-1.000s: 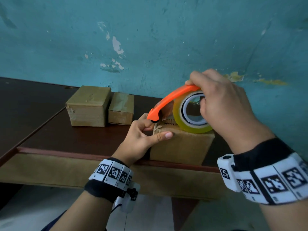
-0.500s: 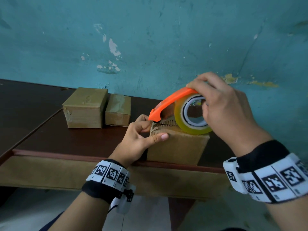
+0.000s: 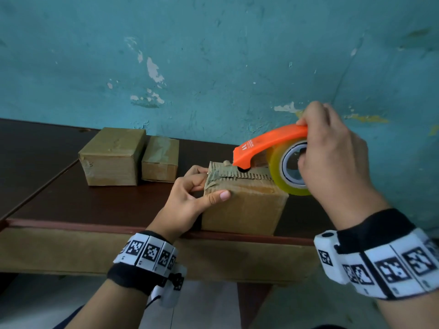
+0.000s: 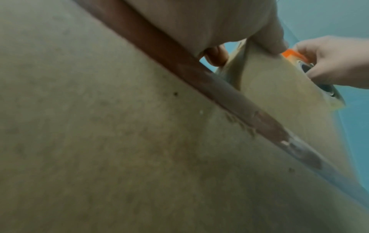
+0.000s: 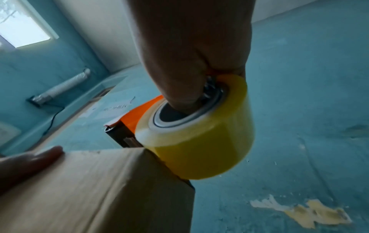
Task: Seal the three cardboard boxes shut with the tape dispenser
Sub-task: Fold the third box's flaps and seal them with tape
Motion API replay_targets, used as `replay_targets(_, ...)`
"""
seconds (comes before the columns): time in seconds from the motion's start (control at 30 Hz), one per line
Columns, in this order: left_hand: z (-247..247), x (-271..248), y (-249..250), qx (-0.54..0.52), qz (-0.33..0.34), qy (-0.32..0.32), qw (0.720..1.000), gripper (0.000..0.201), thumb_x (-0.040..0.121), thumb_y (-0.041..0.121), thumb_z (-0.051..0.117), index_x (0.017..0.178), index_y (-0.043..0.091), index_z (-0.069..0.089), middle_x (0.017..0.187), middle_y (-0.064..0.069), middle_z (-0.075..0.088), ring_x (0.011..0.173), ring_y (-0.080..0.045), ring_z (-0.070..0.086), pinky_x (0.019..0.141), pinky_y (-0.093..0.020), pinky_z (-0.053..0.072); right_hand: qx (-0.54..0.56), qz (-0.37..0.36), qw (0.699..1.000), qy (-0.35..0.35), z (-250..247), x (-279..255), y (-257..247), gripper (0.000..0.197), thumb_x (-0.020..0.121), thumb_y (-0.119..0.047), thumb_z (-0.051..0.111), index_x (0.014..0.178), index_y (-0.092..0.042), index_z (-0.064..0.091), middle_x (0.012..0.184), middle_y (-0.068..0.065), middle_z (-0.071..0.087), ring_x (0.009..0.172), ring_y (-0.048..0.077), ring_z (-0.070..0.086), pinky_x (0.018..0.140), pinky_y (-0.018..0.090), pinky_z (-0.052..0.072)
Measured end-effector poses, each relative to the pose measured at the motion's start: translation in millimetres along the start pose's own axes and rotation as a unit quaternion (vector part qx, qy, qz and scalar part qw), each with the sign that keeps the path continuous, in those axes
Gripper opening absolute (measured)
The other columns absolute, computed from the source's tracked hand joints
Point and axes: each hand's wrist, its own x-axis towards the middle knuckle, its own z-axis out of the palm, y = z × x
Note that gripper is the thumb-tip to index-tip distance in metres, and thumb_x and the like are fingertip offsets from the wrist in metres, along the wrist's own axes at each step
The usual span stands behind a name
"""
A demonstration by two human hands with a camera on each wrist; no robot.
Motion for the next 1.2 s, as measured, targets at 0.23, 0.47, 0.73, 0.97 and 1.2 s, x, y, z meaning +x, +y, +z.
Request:
replay_targets(0.23, 0.6, -0.2, 2.8, -0.006, -0.001, -0.007, 1.000, 0.025, 0.079, 0.039, 0.083, 0.095, 0.021, 0.084, 0.110, 0.005, 0.068, 0.113, -0.020, 0.064, 0.090, -0.022, 0.050, 0.002, -0.058, 0.998, 0.011, 3.3, -4.8, 19.3, 0.061, 0.073, 0.020, 0.066, 0.123, -0.014, 0.065, 0.115, 0.012, 0.056, 0.092, 0.039, 0.058, 0.062, 0.040, 0.048)
replay_targets(0.47, 1.1, -1.5, 5.8, -0.004, 0.000, -0.008, 1.000, 0.023, 0.078, 0.039, 0.083, 0.097, 0.025, 0.085, 0.107, 0.013, 0.068, 0.114, -0.018, 0.063, 0.091, -0.023, 0.050, 0.028, -0.037, 0.999, 0.027, 12.1, -18.1, 36.0, 0.068, 0.069, 0.019, 0.065, 0.129, -0.012, 0.068, 0.121, 0.013, 0.062, 0.096, 0.042, 0.061, 0.071, 0.045, 0.053)
replay_targets(0.73, -0.6, -2.7, 6.2, -0.001, -0.004, -0.015, 1.000, 0.031, 0.080, 0.039, 0.082, 0.105, 0.022, 0.084, 0.113, 0.009, 0.069, 0.117, -0.021, 0.063, 0.093, -0.025, 0.052, 0.053, 0.022, 0.998, 0.010, 29.8, -52.5, 61.8, 0.072, 0.071, 0.015, 0.064, 0.137, -0.014, 0.065, 0.123, 0.015, 0.061, 0.096, 0.045, 0.063, 0.073, 0.054, 0.058)
replay_targets(0.97, 0.1, -2.1, 4.6, 0.005, 0.000, -0.001, 1.000, 0.032, 0.078, 0.040, 0.083, 0.101, 0.018, 0.084, 0.112, 0.002, 0.069, 0.117, -0.021, 0.063, 0.093, -0.022, 0.050, 0.081, 0.063, 0.994, 0.033, 42.9, -72.8, 62.8, 0.076, 0.068, 0.016, 0.065, 0.138, -0.014, 0.064, 0.125, 0.015, 0.057, 0.101, 0.044, 0.061, 0.074, 0.051, 0.057)
replay_targets(1.2, 0.9, -3.2, 6.7, 0.002, -0.001, -0.008, 1.000, 0.032, 0.078, 0.040, 0.082, 0.103, 0.019, 0.084, 0.114, 0.000, 0.069, 0.119, -0.023, 0.063, 0.095, -0.024, 0.050, 0.092, 0.090, 0.990, 0.064, 47.5, -83.6, 68.8, 0.073, 0.068, 0.007, 0.058, 0.137, -0.017, 0.066, 0.124, 0.013, 0.059, 0.096, 0.043, 0.062, 0.072, 0.050, 0.057)
